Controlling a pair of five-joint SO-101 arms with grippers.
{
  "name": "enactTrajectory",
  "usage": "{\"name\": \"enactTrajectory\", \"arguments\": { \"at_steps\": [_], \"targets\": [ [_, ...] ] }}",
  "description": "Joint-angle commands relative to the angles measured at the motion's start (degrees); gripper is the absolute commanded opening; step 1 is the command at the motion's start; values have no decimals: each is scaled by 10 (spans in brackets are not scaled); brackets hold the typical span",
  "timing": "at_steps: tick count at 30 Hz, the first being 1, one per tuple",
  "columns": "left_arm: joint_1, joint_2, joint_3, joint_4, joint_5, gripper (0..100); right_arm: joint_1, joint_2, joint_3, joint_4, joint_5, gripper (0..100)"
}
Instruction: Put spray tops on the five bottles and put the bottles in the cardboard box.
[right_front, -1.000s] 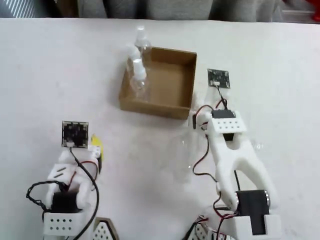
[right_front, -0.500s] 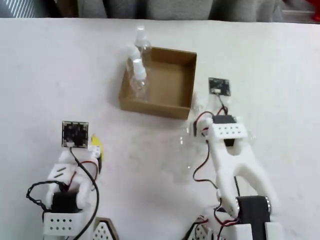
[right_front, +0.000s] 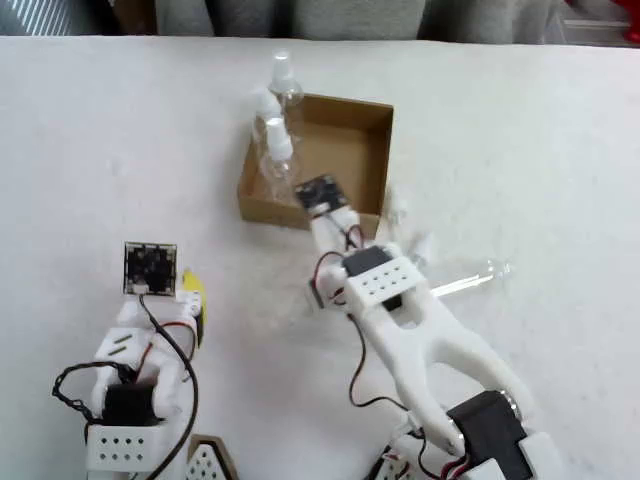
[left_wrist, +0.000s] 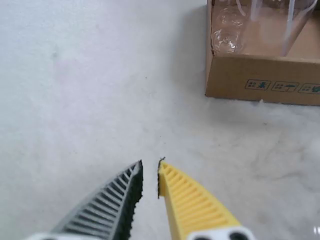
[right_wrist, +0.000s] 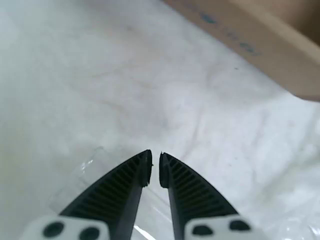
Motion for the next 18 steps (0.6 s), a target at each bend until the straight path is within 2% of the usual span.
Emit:
{"name": "enactTrajectory", "arguments": {
  "at_steps": [1,3,6,16,18],
  "targets": [
    [-6,-4,-1,2,-7,80,-48,-17,-6,44,94,16],
    [-6,-4,-1,2,-7,80,-58,-44,-5,67,131,16],
    [-6,-4,-1,2,-7,80,-47,-109,-4,96,137,16],
    [-6,-4,-1,2,-7,80,76,-388,10,300,149,16],
    [-5,-4,-1,2,-7,80,78,-413,33,336,205,16]
  ]
}}
